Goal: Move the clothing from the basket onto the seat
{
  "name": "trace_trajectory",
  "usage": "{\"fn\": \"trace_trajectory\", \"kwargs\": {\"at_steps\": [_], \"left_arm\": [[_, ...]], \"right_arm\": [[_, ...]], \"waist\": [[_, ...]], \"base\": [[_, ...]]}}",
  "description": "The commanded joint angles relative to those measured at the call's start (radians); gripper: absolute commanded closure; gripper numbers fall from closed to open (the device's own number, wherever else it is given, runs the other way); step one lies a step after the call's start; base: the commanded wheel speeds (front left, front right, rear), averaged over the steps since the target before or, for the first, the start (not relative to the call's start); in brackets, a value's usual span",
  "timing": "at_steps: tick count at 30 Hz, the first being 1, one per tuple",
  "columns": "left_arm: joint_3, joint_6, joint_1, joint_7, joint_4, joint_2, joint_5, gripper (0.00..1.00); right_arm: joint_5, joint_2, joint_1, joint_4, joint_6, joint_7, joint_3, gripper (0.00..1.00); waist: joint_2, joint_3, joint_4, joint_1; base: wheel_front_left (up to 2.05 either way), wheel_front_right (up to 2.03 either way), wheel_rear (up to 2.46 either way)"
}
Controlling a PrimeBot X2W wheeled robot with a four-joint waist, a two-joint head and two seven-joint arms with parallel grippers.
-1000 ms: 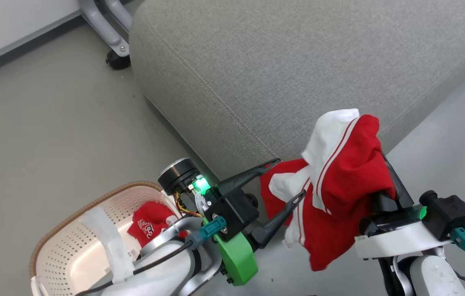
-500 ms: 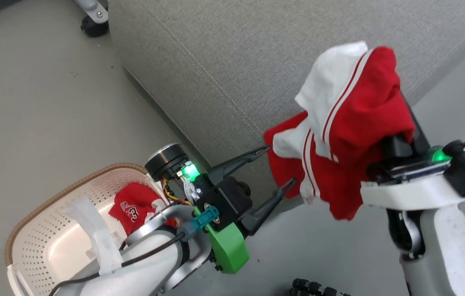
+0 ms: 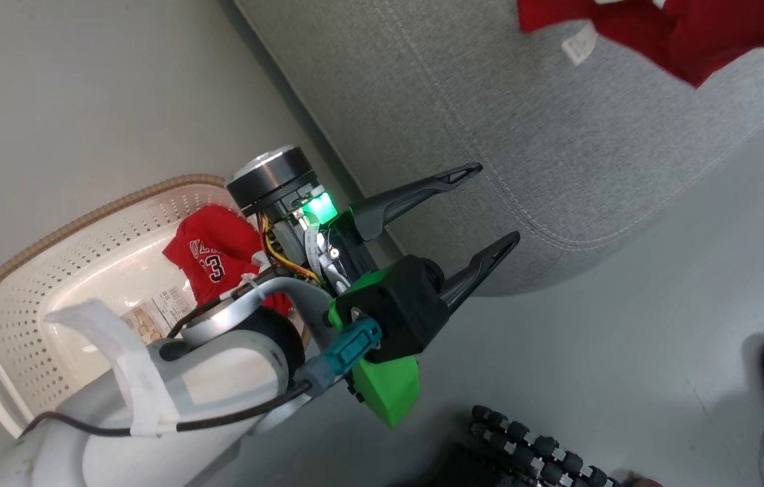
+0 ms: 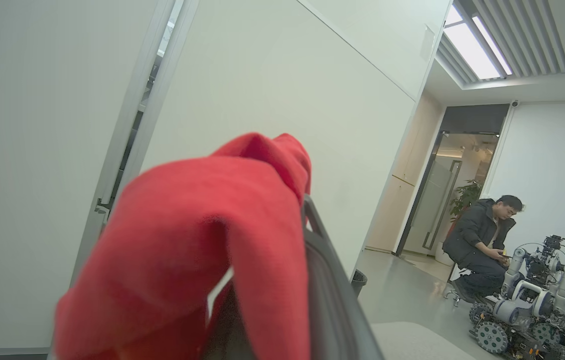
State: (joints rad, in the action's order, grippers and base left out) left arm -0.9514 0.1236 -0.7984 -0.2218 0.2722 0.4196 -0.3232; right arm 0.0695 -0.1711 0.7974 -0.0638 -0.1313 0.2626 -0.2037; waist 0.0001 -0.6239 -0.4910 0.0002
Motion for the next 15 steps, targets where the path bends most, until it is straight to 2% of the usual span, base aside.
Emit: {"fn": "trace_trajectory", "kwargs": {"at_steps": [1, 3, 8, 15], "left_arm": [[0.000, 0.004, -0.034, -0.005, 0.012, 0.013, 0.002, 0.00], [-0.005, 0.005, -0.059, -0.012, 0.030, 0.027, 0.009, 0.00], [-0.013, 0.006, -0.096, -0.021, 0.065, 0.053, 0.017, 0.00], [-0.021, 0.006, -0.115, -0.027, 0.074, 0.068, 0.014, 0.00]], "right_arm": [[0.014, -0.025, 0.047, 0.026, 0.001, 0.003, -0.020, 1.00], [0.018, -0.062, 0.091, 0.072, 0.001, 0.003, -0.049, 1.00], [0.043, -0.099, 0.146, 0.203, 0.001, 0.003, -0.102, 1.00], [0.087, -0.076, 0.149, 0.413, 0.001, 0.003, -0.128, 1.00]], "waist": [[-0.0001, -0.155, 0.090, -0.0002], [-0.0001, -0.188, 0.098, -0.0002], [-0.0001, -0.245, 0.110, -0.0002], [-0.0001, -0.278, 0.120, -0.0002]], "base": [[0.00, 0.00, 0.00], [0.00, 0.00, 0.00], [0.00, 0.00, 0.00], [0.00, 0.00, 0.00]]}}
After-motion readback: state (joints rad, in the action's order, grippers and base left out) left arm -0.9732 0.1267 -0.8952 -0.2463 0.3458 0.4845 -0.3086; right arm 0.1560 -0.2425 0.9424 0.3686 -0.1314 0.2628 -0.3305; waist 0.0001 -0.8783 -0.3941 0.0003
